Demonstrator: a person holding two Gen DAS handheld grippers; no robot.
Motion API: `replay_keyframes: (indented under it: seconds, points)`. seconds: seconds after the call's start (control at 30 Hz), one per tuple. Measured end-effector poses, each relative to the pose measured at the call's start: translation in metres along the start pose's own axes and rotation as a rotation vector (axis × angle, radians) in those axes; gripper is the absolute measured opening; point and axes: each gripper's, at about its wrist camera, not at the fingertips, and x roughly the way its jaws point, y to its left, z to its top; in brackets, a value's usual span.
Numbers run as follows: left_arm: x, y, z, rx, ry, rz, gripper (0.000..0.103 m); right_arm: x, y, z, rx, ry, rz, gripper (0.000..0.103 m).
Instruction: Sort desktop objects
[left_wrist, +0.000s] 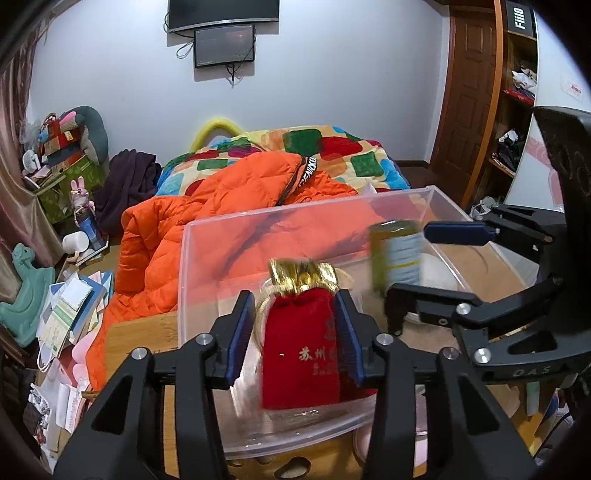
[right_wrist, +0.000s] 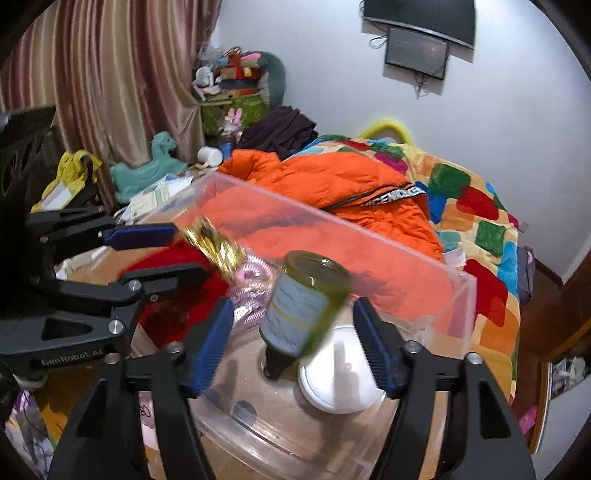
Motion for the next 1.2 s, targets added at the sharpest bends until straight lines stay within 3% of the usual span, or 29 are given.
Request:
replay_keyframes:
  seconds: [0.1,0.2,0.33,0.43,0.63,0.83,1.1,1.2]
  points:
    - [-0.006,-0.001,0.002,-0.006,-0.012,0.005,0.05,-0.009,-0.002,0.003,0.004,-0.023,-0.017,0.069]
    - [-0.014,-0.003,0.004,-0.003,-0.034,0.013,0.057,-0.019,-0.006,0.003,0.019,-0.039,-0.047,0.082]
    - [-0.027,-0.005,0.006,-0.012,-0.061,0.01,0.064,-0.037,-0.013,-0.001,0.057,-0.07,-0.092,0.083]
    - [-0.037,-0.006,0.006,-0.019,-0.083,0.022,0.077,-0.051,-0.015,-0.008,0.083,-0.089,-0.104,0.085]
    - [-0.068,0.006,0.003,-0.079,-0.143,0.012,0.09,-0.081,-0.024,-0.023,0.159,-0.113,-0.097,0.098]
    - [-0.087,0.025,-0.015,-0.141,-0.142,0.004,0.092,-0.105,-0.033,-0.042,0.2,-0.147,-0.172,0.102]
    - [-0.092,0.039,-0.06,-0.166,-0.072,0.085,0.092,-0.118,-0.021,-0.074,0.212,-0.157,-0.234,0.102]
    - [-0.093,0.04,-0.079,-0.193,-0.054,0.046,0.092,-0.124,-0.014,-0.09,0.225,-0.166,-0.276,0.102]
